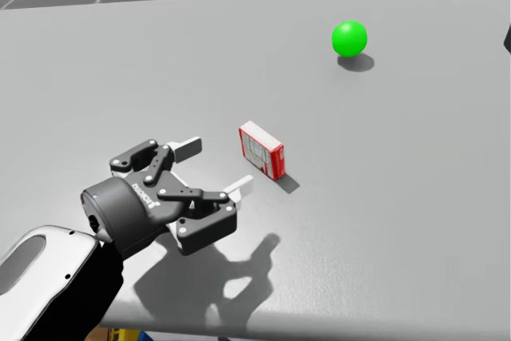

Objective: Watch the red light. When it turns green, pick up the object.

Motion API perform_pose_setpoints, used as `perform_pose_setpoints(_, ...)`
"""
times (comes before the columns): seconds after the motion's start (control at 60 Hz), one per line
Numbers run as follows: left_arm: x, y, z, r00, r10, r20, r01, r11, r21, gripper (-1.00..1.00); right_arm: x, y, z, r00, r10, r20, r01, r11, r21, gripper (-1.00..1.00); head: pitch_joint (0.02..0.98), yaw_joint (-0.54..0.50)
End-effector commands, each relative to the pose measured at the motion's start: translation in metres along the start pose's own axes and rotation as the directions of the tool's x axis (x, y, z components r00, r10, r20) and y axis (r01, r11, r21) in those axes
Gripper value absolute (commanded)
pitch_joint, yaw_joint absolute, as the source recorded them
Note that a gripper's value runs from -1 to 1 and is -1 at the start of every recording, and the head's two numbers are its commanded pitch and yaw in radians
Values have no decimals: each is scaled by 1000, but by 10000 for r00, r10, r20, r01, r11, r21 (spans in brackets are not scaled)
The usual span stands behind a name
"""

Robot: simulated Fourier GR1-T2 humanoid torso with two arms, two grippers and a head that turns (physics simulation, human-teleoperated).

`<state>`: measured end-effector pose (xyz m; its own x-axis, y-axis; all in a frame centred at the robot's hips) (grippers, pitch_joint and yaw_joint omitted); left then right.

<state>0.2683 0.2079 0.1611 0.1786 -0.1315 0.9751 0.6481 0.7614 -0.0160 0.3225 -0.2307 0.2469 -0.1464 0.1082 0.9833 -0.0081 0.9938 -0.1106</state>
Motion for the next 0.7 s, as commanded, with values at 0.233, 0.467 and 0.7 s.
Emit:
perform_pose_setpoints(0.233,-5,-4,-47,9990,39,-453,-34,9999,106,-1000,2,-1,1,9999,-148,-6,148,9999,-80,-1000,820,145)
perform_pose_setpoints(0.467,-6,0,-68,9977,34,-673,-6,9991,414,-1000,2,-2,0,9997,-226,-12,226,9997,-93,-1000,824,139)
perform_pose_setpoints(0.7,-5,0,-89,9971,-26,-756,73,9980,630,-1000,3,-4,1,9996,-264,-29,264,9996,-97,-1000,823,138)
